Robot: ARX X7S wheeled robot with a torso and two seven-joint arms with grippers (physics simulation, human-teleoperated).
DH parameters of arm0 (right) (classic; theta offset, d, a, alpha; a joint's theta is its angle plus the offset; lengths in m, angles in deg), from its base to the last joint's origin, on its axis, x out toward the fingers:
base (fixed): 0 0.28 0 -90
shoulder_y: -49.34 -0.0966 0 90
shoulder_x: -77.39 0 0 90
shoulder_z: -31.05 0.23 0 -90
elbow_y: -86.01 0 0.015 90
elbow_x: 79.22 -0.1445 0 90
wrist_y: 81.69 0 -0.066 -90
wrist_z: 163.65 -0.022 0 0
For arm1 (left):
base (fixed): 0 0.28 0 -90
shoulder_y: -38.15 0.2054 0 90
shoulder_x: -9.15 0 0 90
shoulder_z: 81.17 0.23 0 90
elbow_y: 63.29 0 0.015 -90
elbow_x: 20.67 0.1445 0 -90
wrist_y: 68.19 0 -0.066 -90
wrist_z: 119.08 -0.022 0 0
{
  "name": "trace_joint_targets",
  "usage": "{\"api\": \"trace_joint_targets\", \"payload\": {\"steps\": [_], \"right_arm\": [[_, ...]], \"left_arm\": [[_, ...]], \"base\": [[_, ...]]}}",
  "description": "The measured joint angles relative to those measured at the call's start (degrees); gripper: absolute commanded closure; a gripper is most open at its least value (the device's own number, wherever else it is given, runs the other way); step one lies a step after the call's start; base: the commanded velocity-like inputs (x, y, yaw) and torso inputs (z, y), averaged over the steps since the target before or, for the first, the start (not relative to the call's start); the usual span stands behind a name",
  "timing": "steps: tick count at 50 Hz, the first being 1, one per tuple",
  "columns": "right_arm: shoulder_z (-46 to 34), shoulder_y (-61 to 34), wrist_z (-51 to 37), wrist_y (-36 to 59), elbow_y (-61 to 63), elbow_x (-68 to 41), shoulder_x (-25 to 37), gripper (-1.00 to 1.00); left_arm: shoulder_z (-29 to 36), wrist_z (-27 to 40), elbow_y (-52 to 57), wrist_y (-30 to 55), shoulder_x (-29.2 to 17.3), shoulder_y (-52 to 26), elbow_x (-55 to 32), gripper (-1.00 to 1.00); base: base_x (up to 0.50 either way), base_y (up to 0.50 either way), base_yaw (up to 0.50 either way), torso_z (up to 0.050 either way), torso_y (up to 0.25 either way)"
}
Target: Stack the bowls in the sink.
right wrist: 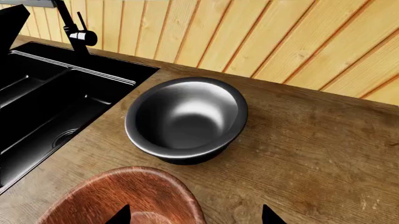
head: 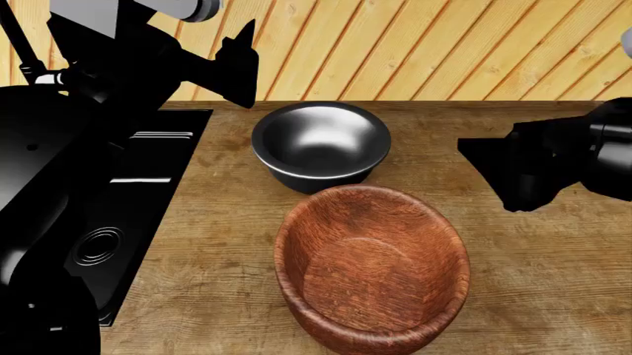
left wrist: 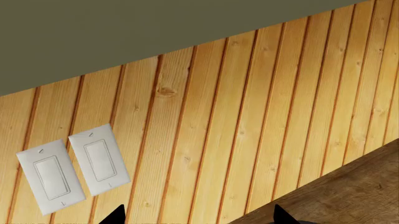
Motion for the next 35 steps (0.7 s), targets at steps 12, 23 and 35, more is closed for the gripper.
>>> {"api": "trace_joint_targets", "payload": {"steps": [12,23,35], "right_arm": [[-8.56,1.58,-2.49,-2.51,3.38,-6.55,2.36,-1.0],[-19.36,1.9,-6.79,-5.48,1.34,-12.09,3.31,-1.0],[-25.59,0.93,-7.85,-4.83,-3.86,-11.57,1.44,-1.0]], "left_arm": [[0.28,0.5,0.61,-0.26,-0.22,1.0,-0.09,-1.0],[0.67,0.78,0.88,-1.02,-0.13,2.04,-0.27,-1.0],[0.57,0.9,1.53,-1.09,-0.37,2.82,-0.78,-1.0]], "base": [[0.0,0.0,0.0,0.0,0.0],[0.0,0.0,0.0,0.0,0.0],[0.0,0.0,0.0,0.0,0.0]]}}
